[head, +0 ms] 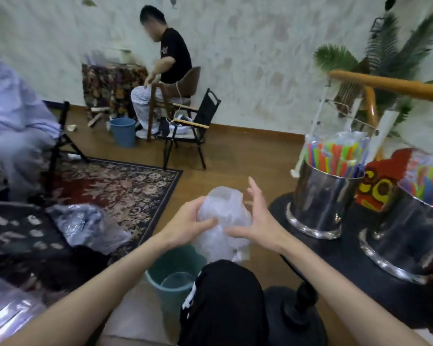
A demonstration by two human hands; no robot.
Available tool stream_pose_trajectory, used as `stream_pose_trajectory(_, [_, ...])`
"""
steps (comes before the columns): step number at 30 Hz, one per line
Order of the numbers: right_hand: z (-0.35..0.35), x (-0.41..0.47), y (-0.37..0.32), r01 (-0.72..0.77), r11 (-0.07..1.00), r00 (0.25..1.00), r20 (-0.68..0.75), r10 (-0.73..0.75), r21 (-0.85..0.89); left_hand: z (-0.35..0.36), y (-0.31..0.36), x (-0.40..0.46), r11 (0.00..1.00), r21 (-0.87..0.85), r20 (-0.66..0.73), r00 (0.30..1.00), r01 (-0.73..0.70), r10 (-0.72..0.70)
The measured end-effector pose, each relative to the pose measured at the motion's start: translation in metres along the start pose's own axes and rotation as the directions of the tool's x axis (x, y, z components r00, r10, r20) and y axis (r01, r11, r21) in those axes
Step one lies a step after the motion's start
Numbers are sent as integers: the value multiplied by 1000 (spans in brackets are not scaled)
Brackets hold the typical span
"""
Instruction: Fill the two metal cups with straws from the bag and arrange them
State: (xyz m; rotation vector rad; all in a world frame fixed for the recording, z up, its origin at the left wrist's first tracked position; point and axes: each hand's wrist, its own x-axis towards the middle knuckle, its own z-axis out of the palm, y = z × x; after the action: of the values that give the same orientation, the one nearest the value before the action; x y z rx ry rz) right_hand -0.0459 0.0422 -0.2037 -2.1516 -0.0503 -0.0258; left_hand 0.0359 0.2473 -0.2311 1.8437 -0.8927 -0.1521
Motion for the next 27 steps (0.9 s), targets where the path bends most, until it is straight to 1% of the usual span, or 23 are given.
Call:
stream_pose_trajectory(2, [14, 29, 10, -62, 995, 987, 150, 49, 80, -13, -42, -2, 963, 265, -59, 998, 48, -33])
stream_pose_trajectory(3, [23, 47, 16, -87, 993, 973, 222, 67, 84, -19, -63, -2, 936, 339, -83, 994, 96, -72])
stream_pose_trajectory(4, [35, 64, 25, -101, 993, 960, 266, 82, 59, -22, -83, -3, 920, 365, -97, 989, 142, -114])
stream_pose_trajectory(5, [48, 82, 37, -99, 995, 957, 275, 96, -5, -24, -102, -3, 912, 366, -105, 982, 186, -158])
stream_pose_trajectory(8, [94, 134, 79, -67, 978, 962, 247, 116, -197, -23, -160, -4, 886, 335, -86, 947, 321, -310])
stream_pose_trajectory(9, [111, 147, 93, -69, 969, 955, 265, 133, -237, -20, -180, -3, 859, 367, -80, 933, 356, -352])
stream_pose_trajectory(10, [129, 157, 107, -64, 959, 949, 279, 143, -276, -15, -203, -3, 809, 444, -85, 917, 385, -389])
stream_pose_trajectory(11, [147, 165, 122, -49, 944, 953, 268, 142, -326, -10, -225, -1, 725, 559, -95, 900, 402, -426])
stream_pose_trajectory(12, [166, 172, 140, -36, 919, 959, 244, 142, -393, -4, -245, -1, 616, 668, -115, 875, 419, -471])
stream_pose_trajectory(13, [185, 179, 160, -24, 887, 962, 232, 146, -462, 1, -266, -1, 517, 736, -146, 848, 437, -509])
stream_pose_trajectory(14, [202, 184, 179, -12, 850, 951, 256, 172, -527, 7, -284, -1, 440, 782, -152, 820, 441, -552])
stream_pose_trajectory(15, [217, 189, 197, -1, 825, 930, 302, 208, -565, 15, -300, -1, 398, 809, -132, 794, 433, -594])
stream_pose_trajectory(16, [230, 194, 213, -19, 815, 892, 358, 275, -580, 21, -316, -2, 360, 842, -89, 761, 402, -642])
stream_pose_trajectory(17, [240, 198, 225, -44, 807, 842, 413, 347, -588, 29, -330, -4, 348, 863, -46, 742, 366, -669])
stream_pose_trajectory(19, [255, 205, 242, -70, 800, 746, 501, 438, -596, 40, -353, -12, 355, 879, 59, 668, 317, -742])
stream_pose_trajectory(21, [264, 212, 251, -101, 792, 687, 533, 494, -603, 41, -369, -15, 400, 872, 166, 599, 283, -784])
stream_pose_trajectory(23, [270, 217, 265, -137, 774, 677, 512, 529, -618, 47, -374, -8, 422, 869, 219, 563, 260, -797])
stream_pose_trajectory(24, [271, 219, 270, -166, 768, 653, 515, 556, -619, 47, -375, -3, 438, 862, 240, 554, 257, -797])
stream_pose_trajectory(26, [263, 224, 273, -173, 758, 677, 483, 555, -628, 46, -372, 10, 448, 848, 233, 559, 285, -796])
stream_pose_trajectory(27, [254, 225, 262, -160, 783, 704, 486, 518, -602, 39, -369, 8, 457, 845, 265, 526, 277, -808])
